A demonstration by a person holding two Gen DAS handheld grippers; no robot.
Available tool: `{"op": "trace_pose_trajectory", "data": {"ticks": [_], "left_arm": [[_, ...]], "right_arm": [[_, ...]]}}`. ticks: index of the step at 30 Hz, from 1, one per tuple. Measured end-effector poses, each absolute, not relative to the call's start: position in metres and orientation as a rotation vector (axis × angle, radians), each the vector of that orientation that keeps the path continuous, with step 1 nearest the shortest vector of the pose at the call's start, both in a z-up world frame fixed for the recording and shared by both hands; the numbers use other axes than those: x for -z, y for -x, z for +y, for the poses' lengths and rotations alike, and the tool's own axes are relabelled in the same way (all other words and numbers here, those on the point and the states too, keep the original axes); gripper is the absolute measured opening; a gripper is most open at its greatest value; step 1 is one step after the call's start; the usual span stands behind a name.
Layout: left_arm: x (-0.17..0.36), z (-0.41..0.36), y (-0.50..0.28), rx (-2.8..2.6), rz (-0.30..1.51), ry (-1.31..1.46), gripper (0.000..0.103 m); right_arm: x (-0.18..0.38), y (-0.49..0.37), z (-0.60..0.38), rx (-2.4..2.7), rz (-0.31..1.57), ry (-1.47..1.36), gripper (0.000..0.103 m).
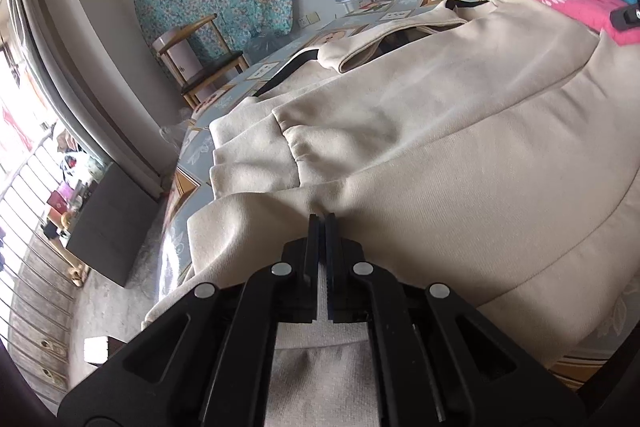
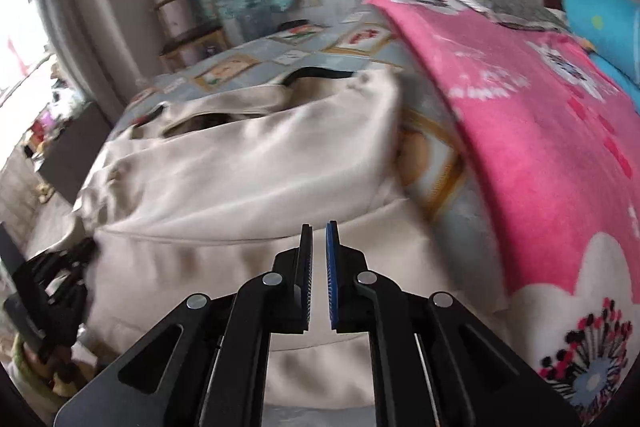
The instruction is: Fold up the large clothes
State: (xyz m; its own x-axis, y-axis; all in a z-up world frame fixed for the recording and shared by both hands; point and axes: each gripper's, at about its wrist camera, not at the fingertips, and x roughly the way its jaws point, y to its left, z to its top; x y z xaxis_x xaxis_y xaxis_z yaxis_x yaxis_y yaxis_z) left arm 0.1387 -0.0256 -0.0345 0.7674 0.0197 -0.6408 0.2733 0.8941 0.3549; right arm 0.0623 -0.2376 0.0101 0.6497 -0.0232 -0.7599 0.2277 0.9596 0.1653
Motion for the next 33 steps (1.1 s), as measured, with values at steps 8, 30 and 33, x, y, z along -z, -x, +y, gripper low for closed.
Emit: {"op": "trace_pose_trajectory", "data": {"ticks": [8,30,33], "left_arm": [[0.023,0.019,-0.148,0.269,0.746,-0.201,0.011],[-0.006,0.157,-0.115,0.073,0.710,0.131,0.005],[-0.013,0.124,-0.103,0.191,0.701,0.110,0.005]], "right_arm": [[0.041,-0.127,-0.144,-0.103,1.003,-0.174,0.007],[0.046,-0.125,-0.156,-0.114,0.996,-0.268,0.007],[0.038,-0.122,-0.156,-0.110,0.999,-0.278,0.008]]}}
